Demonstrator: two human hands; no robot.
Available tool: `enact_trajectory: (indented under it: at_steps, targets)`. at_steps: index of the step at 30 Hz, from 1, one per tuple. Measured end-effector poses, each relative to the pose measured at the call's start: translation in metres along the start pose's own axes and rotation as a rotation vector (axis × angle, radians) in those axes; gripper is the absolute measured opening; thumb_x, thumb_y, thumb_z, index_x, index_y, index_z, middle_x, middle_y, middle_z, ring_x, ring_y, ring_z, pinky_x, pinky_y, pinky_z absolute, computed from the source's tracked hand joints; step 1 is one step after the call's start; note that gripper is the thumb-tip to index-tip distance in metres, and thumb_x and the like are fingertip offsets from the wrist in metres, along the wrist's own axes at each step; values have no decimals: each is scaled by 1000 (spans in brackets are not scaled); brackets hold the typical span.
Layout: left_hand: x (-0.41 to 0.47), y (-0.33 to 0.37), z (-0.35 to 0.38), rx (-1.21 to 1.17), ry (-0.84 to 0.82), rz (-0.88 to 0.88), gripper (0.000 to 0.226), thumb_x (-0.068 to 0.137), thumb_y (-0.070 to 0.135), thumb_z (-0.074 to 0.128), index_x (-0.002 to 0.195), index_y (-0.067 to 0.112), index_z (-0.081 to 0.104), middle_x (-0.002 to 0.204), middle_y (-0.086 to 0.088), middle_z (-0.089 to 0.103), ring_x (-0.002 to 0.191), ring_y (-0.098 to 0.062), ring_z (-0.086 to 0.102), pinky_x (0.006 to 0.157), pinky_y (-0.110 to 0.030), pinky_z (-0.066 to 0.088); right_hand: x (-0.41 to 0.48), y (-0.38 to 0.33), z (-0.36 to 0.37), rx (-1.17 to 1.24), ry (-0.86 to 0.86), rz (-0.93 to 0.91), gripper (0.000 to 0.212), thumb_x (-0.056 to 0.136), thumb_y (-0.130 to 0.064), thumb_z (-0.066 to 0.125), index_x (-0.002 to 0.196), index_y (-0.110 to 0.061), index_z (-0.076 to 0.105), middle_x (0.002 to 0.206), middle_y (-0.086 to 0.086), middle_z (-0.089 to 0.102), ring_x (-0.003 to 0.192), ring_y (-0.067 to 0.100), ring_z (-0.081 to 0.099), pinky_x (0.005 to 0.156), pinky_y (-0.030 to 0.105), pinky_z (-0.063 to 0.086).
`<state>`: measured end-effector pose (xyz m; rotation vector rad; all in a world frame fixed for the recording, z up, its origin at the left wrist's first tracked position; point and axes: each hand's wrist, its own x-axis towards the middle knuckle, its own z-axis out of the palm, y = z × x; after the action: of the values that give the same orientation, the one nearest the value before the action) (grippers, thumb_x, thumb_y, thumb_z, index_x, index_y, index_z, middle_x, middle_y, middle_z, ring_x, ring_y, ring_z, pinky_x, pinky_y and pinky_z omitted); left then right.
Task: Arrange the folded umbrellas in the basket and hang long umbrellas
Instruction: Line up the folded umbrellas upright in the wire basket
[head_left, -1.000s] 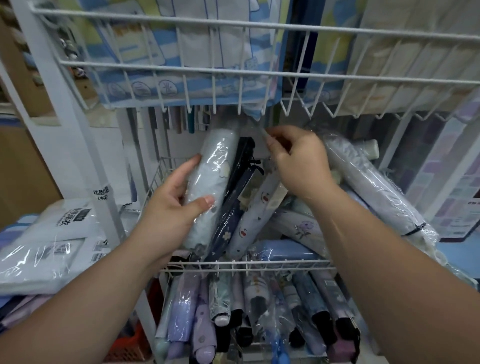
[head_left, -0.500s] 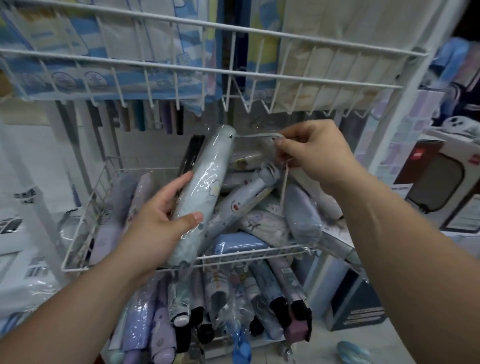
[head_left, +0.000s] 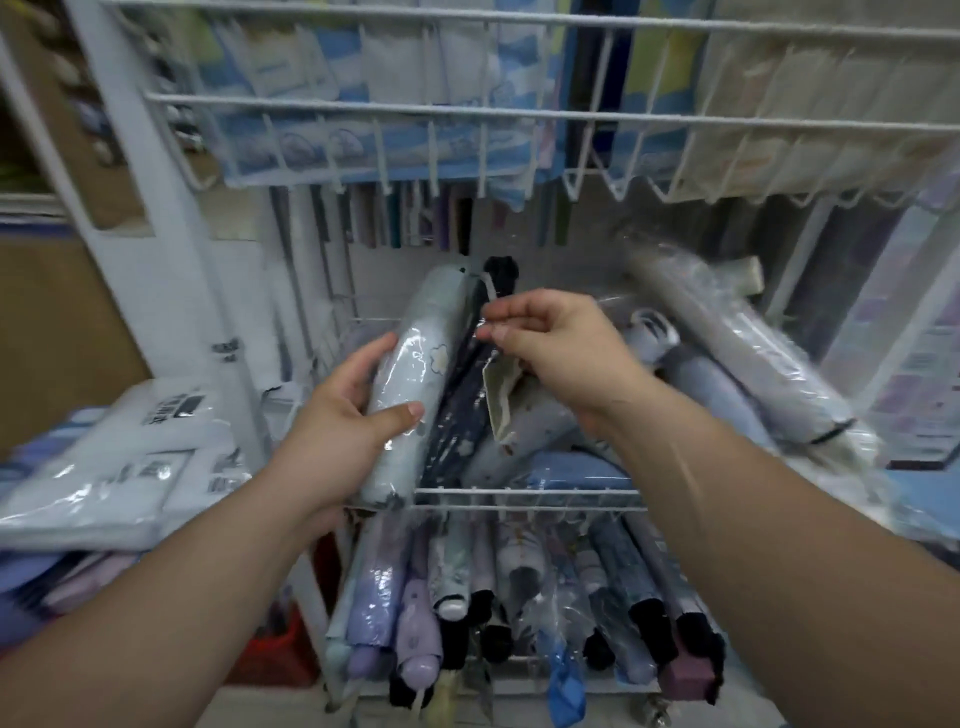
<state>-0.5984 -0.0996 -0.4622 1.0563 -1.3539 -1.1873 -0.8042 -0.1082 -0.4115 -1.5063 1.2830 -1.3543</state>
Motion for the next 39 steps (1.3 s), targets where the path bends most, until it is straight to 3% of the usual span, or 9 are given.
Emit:
enact_trajectory:
  at_steps: [3, 7, 13, 17, 20, 26, 31, 34, 39]
  targets:
    - [2, -5, -26, 26, 44, 2, 65, 89, 5, 73, 134, 48, 56, 143, 2, 59, 131, -23, 56, 108, -49, 47, 11, 14, 44, 94, -66, 42, 30, 95, -3, 62, 123, -12, 65, 118, 5, 71, 90, 5, 65, 60, 10, 47]
    - [9, -6, -46, 63, 108, -12, 66, 92, 6, 70, 143, 41, 49, 130, -1, 66, 106, -16, 71, 84, -30, 59, 19, 35, 91, 139, -189, 93, 48, 95, -7, 64, 139, -22, 53, 131, -5, 62, 109, 15, 64, 67, 31, 57]
    - [32, -10, -47, 221, 4, -122, 87, 84, 7, 62, 156, 38, 26, 139, -4, 57, 96, -24, 70, 74, -33, 54, 31, 52, 114, 330, -181, 201, 52, 96, -1, 60, 143, -19, 48, 127, 3, 64, 100, 23, 69, 69, 40, 63]
    - [47, -16, -50, 468, -19, -84, 84, 88, 16, 70, 159, 23, 26, 157, -1, 39, 126, -17, 56, 103, -33, 48, 47, 60, 116, 211, -176, 201, 49, 93, 2, 61, 134, -23, 51, 129, 2, 63, 100, 18, 67, 75, 40, 61]
    - [49, -23, -46, 806, -21, -43, 76, 93, 28, 69, 157, 19, 30, 162, -7, 27, 148, -23, 30, 118, -28, 22, 48, 72, 119, 181, -143, 201, 72, 88, 6, 66, 148, -23, 38, 116, -8, 62, 105, 16, 66, 88, 49, 59]
    - [47, -29, -43, 1112, -5, 68, 72, 92, 22, 67, 154, 11, 34, 162, -12, 25, 150, -26, 26, 119, -23, 16, 44, 89, 121, -160, -117, -7, 48, 79, -5, 79, 124, -11, 67, 109, -3, 70, 97, 10, 63, 96, 29, 51]
    - [41, -26, -36, 1430, 25, 228, 50, 80, 33, 72, 123, 8, 67, 129, -11, 61, 121, -33, 55, 104, -40, 45, 48, 94, 120, -164, -106, -4, 47, 74, -3, 80, 119, -13, 70, 112, 2, 73, 102, 17, 68, 97, 36, 53]
    - [36, -15, -30, 1711, -13, 192, 57, 82, 53, 64, 127, 18, 62, 131, -1, 60, 123, -29, 52, 101, -42, 45, 50, 96, 119, -205, -101, -35, 48, 78, -2, 74, 124, -16, 68, 121, 0, 71, 111, 16, 65, 102, 31, 50]
    - [36, 3, -28, 1925, -238, 15, 85, 83, 62, 62, 150, 17, 35, 157, -2, 36, 143, -23, 39, 119, -52, 19, 49, 95, 118, -305, -92, -141, 45, 84, 0, 60, 125, -17, 68, 117, 2, 73, 107, 18, 67, 100, 33, 51]
